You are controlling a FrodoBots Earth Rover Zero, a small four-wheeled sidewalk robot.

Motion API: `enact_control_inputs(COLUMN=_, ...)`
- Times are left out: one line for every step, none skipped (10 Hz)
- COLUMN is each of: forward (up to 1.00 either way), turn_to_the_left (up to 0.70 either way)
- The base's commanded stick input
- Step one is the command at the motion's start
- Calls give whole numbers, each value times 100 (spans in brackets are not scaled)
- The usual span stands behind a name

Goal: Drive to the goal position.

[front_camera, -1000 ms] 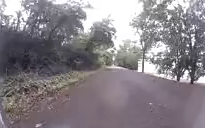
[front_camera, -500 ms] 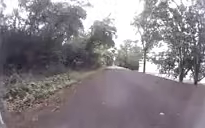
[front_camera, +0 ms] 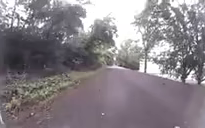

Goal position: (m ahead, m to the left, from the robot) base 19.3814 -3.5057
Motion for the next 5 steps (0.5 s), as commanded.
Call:
enact_control_inputs(forward=70, turn_to_the_left=0)
enact_control_inputs(forward=70, turn_to_the_left=0)
enact_control_inputs(forward=70, turn_to_the_left=0)
enact_control_inputs(forward=70, turn_to_the_left=0)
enact_control_inputs(forward=70, turn_to_the_left=0)
